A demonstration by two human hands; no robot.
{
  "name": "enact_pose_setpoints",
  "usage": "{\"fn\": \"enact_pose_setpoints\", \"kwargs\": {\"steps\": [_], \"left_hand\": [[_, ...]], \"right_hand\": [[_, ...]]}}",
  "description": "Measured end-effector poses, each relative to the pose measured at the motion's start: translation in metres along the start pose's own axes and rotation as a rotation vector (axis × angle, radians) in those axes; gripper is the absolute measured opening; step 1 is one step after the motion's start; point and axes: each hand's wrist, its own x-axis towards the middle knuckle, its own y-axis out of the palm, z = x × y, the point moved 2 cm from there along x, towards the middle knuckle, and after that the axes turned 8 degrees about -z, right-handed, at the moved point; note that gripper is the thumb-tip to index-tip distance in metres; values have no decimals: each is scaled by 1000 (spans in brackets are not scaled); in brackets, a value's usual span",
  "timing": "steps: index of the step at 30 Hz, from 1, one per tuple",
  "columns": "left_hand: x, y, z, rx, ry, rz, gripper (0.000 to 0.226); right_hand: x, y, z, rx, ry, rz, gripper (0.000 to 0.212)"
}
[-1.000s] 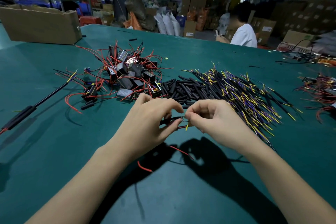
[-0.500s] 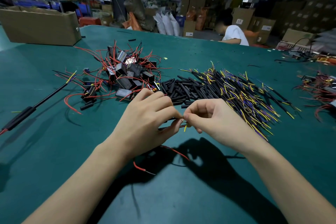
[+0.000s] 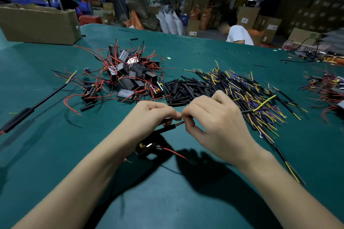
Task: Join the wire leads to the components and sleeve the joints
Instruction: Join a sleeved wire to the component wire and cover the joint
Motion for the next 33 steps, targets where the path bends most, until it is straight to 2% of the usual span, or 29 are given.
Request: {"fn": "enact_pose_setpoints", "kwargs": {"steps": [2,4,6,8,11,15,18,20,24,28,30,31,33], "left_hand": [[-3,2,0,79,159,-39,26],[-9,4,-2,351,510,-148,11],[-14,6,-6,610,790,-185,13],[-13,3,-8,694,922,-191,12],[-12,-1,-10,766,1052,-228,9],[-11,1,-9,826,1114,-250,8],[-11,3,-9,824,1074,-242,11],[-11,3,-7,761,982,-206,14],[-10,6,-3,474,672,-105,9],[-5,5,-3,156,279,76,16],[-3,1,-3,-29,91,154,19],[-3,0,-2,-58,71,160,18],[-4,1,-2,58,237,81,12]], "right_hand": [[-2,2,-3,113,158,48,11],[-7,5,-9,303,409,114,9],[-9,8,-14,491,627,150,13],[-8,11,-16,619,746,164,19],[-7,13,-16,742,828,204,19],[-7,10,-15,732,776,196,20],[-6,6,-14,659,681,166,18],[-6,4,-14,590,603,164,12],[-5,2,-8,229,250,144,5],[-2,0,-2,-42,-79,15,19],[0,-1,0,-38,-63,-6,21],[1,-2,0,26,20,20,17],[1,-2,-3,241,290,109,9]]}}
